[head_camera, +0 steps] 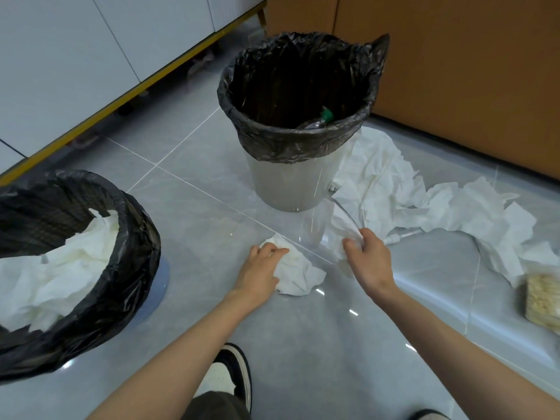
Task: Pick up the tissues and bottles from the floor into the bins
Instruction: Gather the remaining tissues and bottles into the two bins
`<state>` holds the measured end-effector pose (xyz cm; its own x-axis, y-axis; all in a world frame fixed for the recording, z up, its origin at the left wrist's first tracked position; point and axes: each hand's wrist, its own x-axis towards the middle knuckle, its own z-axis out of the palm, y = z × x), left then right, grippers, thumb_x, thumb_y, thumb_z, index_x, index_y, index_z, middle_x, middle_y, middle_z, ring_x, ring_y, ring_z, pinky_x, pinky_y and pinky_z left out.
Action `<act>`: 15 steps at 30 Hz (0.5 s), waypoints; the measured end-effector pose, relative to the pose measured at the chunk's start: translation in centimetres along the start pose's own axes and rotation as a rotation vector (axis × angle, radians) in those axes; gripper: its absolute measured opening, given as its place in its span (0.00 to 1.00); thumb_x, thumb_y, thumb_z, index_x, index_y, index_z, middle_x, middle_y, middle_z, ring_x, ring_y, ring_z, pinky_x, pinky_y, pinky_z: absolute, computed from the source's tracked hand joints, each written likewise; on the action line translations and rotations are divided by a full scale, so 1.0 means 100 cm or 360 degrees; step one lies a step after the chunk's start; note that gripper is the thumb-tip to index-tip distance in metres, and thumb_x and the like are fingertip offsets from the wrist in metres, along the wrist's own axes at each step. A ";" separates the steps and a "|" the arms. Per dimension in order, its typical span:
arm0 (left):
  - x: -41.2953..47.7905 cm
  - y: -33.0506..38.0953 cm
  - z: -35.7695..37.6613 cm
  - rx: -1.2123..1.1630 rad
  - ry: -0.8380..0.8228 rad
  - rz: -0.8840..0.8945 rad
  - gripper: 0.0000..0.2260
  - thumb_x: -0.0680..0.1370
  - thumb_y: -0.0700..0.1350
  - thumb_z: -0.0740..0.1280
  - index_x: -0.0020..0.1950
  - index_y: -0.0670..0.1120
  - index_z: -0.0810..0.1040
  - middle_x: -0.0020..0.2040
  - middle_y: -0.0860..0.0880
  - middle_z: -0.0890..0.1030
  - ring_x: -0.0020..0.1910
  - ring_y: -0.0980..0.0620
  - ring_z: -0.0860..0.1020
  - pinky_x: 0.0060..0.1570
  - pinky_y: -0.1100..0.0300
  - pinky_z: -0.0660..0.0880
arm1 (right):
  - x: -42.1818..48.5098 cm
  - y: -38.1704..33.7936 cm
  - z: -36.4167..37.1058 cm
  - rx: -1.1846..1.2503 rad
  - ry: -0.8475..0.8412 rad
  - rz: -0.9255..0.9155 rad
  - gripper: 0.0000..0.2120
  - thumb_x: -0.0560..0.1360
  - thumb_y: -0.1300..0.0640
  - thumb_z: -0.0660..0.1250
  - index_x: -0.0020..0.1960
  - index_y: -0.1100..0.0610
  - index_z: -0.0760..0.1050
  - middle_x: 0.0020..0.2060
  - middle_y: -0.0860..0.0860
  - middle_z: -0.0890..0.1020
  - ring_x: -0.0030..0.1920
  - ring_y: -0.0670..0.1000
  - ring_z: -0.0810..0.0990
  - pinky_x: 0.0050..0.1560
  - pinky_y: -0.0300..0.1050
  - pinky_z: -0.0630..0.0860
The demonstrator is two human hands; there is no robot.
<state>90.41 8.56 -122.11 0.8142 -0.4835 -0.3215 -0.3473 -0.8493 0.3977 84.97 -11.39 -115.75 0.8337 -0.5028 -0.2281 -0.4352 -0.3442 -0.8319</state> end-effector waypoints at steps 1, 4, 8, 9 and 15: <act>0.001 0.001 -0.001 -0.0018 0.0040 -0.0018 0.27 0.76 0.39 0.64 0.74 0.52 0.62 0.69 0.52 0.65 0.65 0.48 0.63 0.60 0.59 0.67 | 0.000 0.000 0.000 0.0002 0.0009 -0.0006 0.13 0.76 0.61 0.60 0.34 0.52 0.63 0.29 0.47 0.68 0.30 0.47 0.66 0.31 0.40 0.63; 0.002 0.000 -0.006 -0.0077 0.0132 -0.0111 0.20 0.77 0.38 0.62 0.68 0.50 0.67 0.61 0.50 0.72 0.60 0.50 0.69 0.54 0.58 0.70 | 0.001 -0.003 0.000 0.0031 0.0034 -0.0031 0.14 0.77 0.61 0.60 0.34 0.52 0.62 0.28 0.46 0.67 0.29 0.46 0.64 0.29 0.36 0.63; -0.001 -0.007 -0.008 0.0140 0.0151 -0.0045 0.10 0.78 0.41 0.61 0.58 0.48 0.74 0.56 0.51 0.78 0.55 0.50 0.73 0.49 0.59 0.69 | 0.001 -0.011 0.004 0.0056 0.0030 -0.0077 0.12 0.76 0.61 0.60 0.35 0.52 0.64 0.29 0.47 0.68 0.30 0.45 0.66 0.29 0.34 0.65; -0.002 -0.009 -0.008 0.0150 0.0172 -0.0020 0.09 0.78 0.42 0.61 0.57 0.48 0.75 0.55 0.51 0.78 0.54 0.50 0.74 0.48 0.59 0.69 | 0.001 -0.013 0.006 0.0063 0.0025 -0.0089 0.13 0.76 0.61 0.60 0.35 0.52 0.63 0.29 0.47 0.68 0.30 0.46 0.66 0.31 0.36 0.64; -0.006 -0.004 -0.017 0.0031 0.0226 0.0027 0.17 0.79 0.42 0.60 0.68 0.51 0.69 0.58 0.49 0.76 0.58 0.48 0.72 0.53 0.57 0.69 | 0.003 -0.026 0.013 0.0080 0.0003 -0.0165 0.12 0.77 0.60 0.60 0.35 0.55 0.62 0.31 0.47 0.67 0.32 0.47 0.66 0.31 0.35 0.64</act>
<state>90.83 9.56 -120.58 0.8652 -0.4641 -0.1897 -0.3694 -0.8459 0.3848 86.80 -9.62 -114.31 0.8727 -0.4681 -0.1389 -0.3292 -0.3541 -0.8754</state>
